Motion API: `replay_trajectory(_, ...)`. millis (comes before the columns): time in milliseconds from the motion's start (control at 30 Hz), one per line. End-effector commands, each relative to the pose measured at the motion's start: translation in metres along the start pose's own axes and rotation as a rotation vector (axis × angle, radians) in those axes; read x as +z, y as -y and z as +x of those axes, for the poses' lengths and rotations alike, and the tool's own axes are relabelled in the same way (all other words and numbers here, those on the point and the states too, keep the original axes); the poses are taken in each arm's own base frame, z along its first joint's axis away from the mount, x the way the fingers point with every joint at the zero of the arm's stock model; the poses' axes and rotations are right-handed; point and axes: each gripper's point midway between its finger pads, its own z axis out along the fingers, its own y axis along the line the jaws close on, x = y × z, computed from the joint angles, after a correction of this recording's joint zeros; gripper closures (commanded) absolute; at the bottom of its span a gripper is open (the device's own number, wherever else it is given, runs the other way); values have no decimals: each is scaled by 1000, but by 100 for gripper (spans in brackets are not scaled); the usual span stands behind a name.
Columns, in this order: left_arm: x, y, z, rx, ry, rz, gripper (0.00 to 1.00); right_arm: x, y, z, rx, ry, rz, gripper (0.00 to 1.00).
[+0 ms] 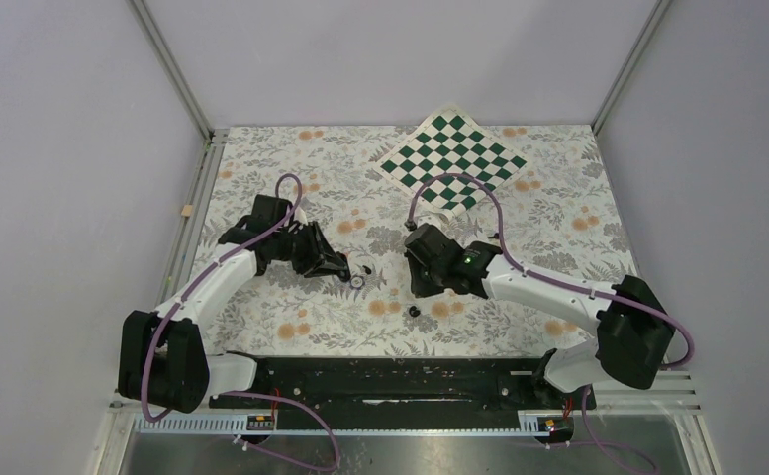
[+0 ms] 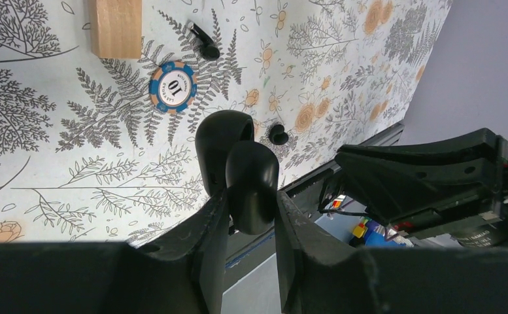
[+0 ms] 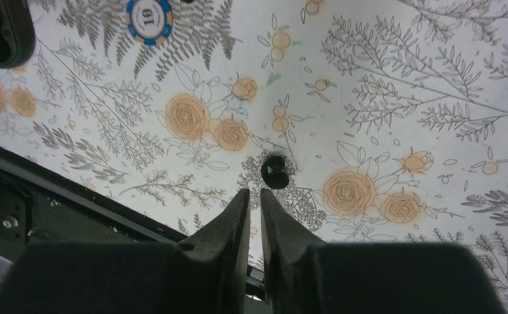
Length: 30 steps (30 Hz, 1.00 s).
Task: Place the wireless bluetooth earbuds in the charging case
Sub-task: Pick up the right earbud from the center of the board.
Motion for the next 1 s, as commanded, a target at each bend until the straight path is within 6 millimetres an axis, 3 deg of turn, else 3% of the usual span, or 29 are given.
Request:
replay_trajectory(0, -4, 9, 0, 45, 14, 50, 100, 0, 9, 24, -39, -49, 42, 73)
replay_trajectory(133, -3, 7, 2, 42, 12, 46, 100, 6, 7, 46, 73, -123, 78, 58)
replay_trajectory(267, -5, 8, 1, 45, 20, 49, 100, 13, 12, 46, 289, -73, 132, 46)
replay_trajectory(500, -5, 12, -1, 50, 17, 62, 100, 27, 14, 46, 491, -43, 200, 47)
replay_trajectory(667, -4, 13, -1, 52, 17, 71, 100, 39, 4, 50, 455, -89, 230, 45)
replay_trajectory(967, -3, 14, -1, 51, 14, 76, 100, 49, 17, 55, 396, -108, 380, 52)
